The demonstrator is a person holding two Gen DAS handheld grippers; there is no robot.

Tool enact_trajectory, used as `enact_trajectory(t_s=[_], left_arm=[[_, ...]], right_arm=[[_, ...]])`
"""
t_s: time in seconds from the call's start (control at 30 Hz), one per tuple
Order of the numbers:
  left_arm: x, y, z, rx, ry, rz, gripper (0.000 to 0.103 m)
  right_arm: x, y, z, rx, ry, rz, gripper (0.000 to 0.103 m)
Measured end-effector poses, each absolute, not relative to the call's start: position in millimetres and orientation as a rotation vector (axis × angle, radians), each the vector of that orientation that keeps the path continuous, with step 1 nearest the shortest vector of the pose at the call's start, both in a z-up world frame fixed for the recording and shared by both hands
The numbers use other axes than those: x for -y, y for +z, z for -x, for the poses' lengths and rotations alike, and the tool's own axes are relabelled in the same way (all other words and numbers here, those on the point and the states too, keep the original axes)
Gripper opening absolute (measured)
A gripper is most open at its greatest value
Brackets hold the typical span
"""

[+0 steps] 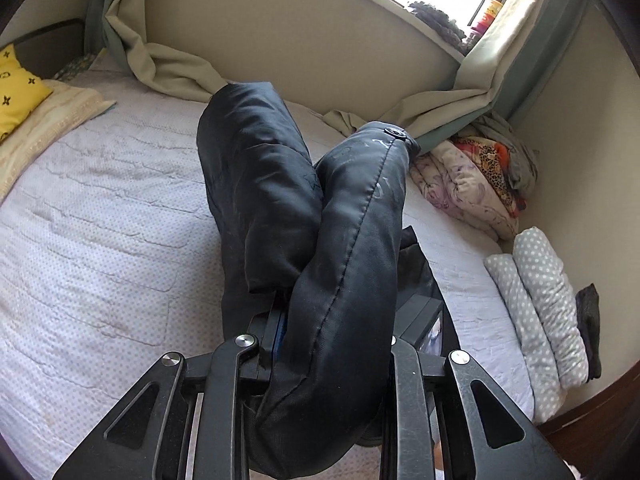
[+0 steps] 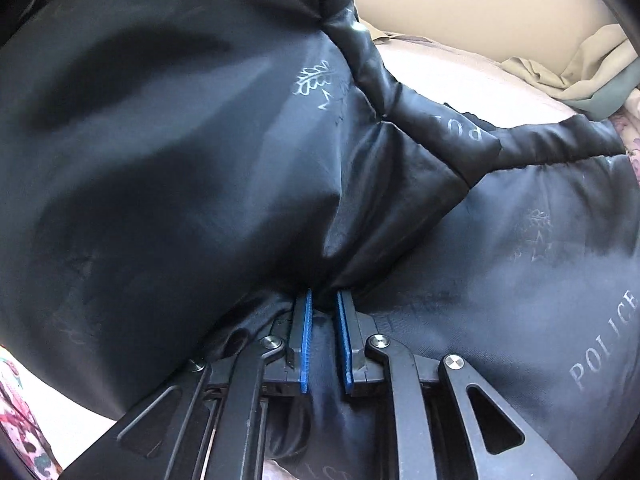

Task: Fold large clothes
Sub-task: 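Fold the held coat over with the left gripper while the right gripper grasps the coat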

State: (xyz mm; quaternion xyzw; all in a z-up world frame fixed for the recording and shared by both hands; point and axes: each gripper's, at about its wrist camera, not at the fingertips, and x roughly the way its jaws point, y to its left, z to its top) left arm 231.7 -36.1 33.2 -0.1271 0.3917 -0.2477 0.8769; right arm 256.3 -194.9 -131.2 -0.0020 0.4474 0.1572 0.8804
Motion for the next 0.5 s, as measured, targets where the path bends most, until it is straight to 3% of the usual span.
enact_trajectory(t_s=[0.37, 0.5], left_arm=[[78.4, 44.0, -245.8, -0.813, -0.399, 0.264, 0.029], [88.3, 47.6, -248.3, -0.817, -0.383, 0.246, 0.029]], right_arm=[[269.4, -133.9, -287.5, -1.02, 0.416, -0.402, 0.007], [277.0, -115.8, -282.6, -0.989, 0.375, -0.388, 0.01]])
